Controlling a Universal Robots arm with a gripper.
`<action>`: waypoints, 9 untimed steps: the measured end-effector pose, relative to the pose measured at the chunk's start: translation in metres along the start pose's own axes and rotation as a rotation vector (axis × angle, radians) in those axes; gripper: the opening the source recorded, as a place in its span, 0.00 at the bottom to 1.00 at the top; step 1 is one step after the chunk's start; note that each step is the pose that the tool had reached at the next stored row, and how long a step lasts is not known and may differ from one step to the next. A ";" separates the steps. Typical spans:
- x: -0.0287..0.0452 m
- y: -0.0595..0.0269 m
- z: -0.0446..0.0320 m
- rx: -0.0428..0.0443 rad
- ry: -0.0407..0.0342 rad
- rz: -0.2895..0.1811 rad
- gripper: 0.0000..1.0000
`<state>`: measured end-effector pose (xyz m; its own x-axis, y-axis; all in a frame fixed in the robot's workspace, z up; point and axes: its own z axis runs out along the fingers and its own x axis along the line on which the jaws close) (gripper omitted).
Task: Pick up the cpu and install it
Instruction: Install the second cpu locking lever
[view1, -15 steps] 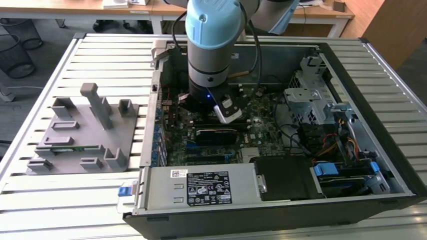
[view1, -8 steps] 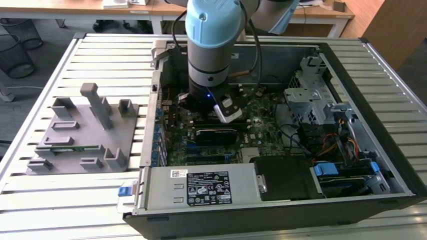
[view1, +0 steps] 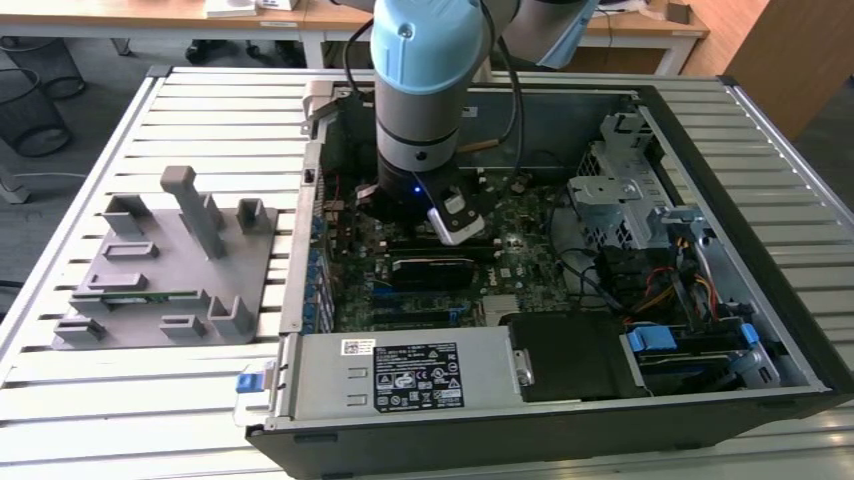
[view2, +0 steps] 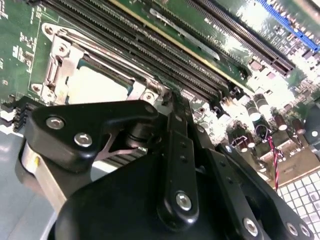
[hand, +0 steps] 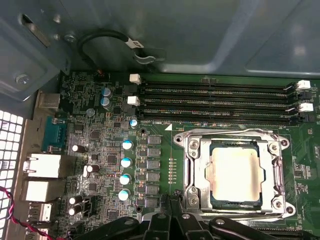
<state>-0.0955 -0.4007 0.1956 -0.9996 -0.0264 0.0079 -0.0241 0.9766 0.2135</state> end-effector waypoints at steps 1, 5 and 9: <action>0.0000 0.0000 -0.0002 0.0001 0.0000 0.000 0.11; 0.0001 0.0006 -0.0031 0.0002 0.0001 0.000 0.11; 0.0001 0.0014 -0.0065 0.0002 0.0000 0.000 0.11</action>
<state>-0.0955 -0.4007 0.2023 -0.9996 -0.0264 0.0079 -0.0241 0.9767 0.2133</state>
